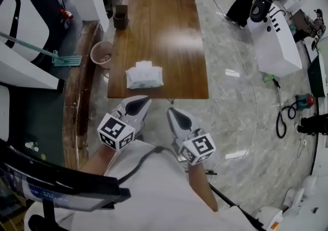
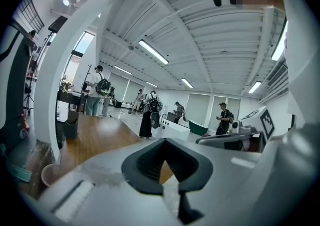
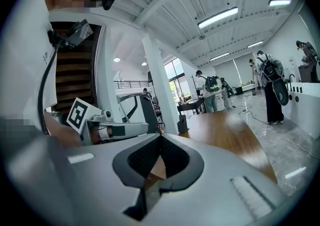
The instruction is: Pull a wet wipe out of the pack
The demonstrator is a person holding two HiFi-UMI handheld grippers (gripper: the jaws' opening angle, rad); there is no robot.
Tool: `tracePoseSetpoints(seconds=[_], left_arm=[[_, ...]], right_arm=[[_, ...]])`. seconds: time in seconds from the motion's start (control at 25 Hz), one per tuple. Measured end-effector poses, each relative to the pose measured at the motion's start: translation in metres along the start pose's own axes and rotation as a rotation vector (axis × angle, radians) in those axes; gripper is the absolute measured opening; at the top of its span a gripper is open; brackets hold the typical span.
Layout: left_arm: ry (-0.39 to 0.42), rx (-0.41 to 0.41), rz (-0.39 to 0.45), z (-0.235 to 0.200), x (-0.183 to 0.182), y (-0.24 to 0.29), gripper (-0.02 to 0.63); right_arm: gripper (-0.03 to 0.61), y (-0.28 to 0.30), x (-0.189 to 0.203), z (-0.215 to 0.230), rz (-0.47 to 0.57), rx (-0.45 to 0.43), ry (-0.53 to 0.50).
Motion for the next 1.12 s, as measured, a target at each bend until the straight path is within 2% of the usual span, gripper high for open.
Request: tracePoseSetpoints(seconds=[0.32,0.52,0.72,1.12], left_arm=[[0.034,0.103,-0.018,-0.043,-0.012,0.005,0.005],[0.003,0.109,-0.004,-0.078,-0.011,0.004,0.005],[-0.021,0.178,-0.035,-0.107,-0.010,0.004,0.005],[-0.057,0.151,-0.021,-0.156,-0.008,-0.005,0.005]], right_arm=[[0.009,0.057,-0.026,-0.002,-0.014,0.008,-0.008],[0.008,0.087,-0.028,-0.003,-0.034,0.011,-0.015],[0.009,0.114,-0.032,-0.007,-0.049,0.006,-0.012],[0.009,0.159,-0.041,-0.008,-0.092,-0.011,-0.039]])
Point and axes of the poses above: the fingertips, and each gripper's own axes: y forward along the fingers, z to its right, x out of its underside, the point moved 10 cm from there along -y, backward along the fingers, and after that the axes turned 8 degrees about -z, right-handed, at the moved point
